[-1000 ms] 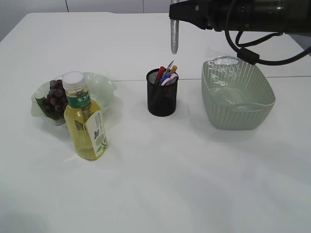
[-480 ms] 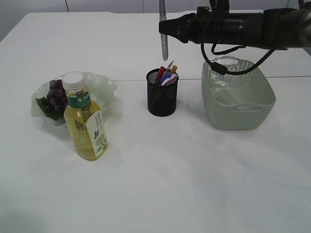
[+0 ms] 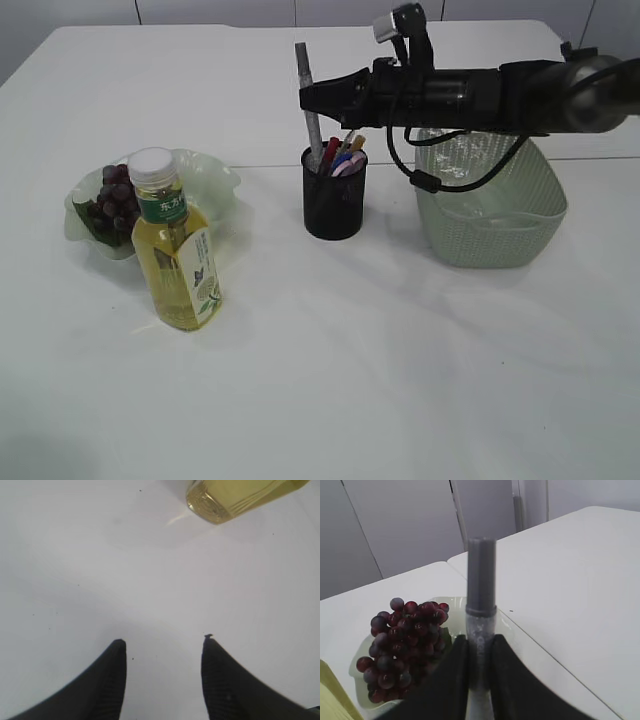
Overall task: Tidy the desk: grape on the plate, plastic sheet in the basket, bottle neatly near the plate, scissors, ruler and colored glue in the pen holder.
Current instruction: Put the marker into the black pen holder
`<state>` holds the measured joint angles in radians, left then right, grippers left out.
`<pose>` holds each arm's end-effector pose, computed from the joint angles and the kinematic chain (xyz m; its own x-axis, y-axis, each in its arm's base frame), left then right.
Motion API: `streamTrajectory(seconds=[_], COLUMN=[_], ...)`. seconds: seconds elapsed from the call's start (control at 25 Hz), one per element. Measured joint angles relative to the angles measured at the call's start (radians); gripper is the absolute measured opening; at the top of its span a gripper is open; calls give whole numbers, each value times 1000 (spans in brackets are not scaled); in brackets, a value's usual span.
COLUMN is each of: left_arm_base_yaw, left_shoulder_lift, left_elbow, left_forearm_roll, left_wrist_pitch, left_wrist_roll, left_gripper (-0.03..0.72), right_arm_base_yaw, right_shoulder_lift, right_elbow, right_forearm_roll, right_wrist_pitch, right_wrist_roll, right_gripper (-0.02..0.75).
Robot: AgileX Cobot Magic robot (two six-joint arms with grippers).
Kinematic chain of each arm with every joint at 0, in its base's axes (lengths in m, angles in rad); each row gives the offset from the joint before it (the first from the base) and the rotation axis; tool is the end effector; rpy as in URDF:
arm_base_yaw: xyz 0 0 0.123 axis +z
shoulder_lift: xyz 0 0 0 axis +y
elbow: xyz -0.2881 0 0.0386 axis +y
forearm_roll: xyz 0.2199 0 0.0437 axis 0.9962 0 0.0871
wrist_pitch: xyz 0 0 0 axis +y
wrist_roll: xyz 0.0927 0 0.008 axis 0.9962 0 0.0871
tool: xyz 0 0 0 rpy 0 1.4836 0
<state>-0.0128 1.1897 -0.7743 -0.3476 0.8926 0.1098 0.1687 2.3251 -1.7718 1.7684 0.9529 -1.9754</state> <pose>0.1804 -0.0270 0.2727 -0.9351 -0.0974 -0.3409 0.0047 0.9580 -0.2868 0.4708 0.1557 0.2173 -0.1293 -0.0658 -0.9894 -0.8852 0.4573 0.0853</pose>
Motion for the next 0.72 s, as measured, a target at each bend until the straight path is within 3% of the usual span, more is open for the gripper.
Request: streamTrajectory(seconds=[0.72], left_arm_base_yaw=[0], left_shoulder_lift=[0], left_elbow=[0], left_forearm_roll=[0], left_wrist_pitch=[-4], left_wrist_roll=[0], left_gripper=[361], right_arm_base_yaw=[4], right_shoulder_lift=[46], right_elbow=[-19], right_forearm_roll=[3], right_wrist_pitch=[2], right_wrist_roll=[-62], right_gripper=[161])
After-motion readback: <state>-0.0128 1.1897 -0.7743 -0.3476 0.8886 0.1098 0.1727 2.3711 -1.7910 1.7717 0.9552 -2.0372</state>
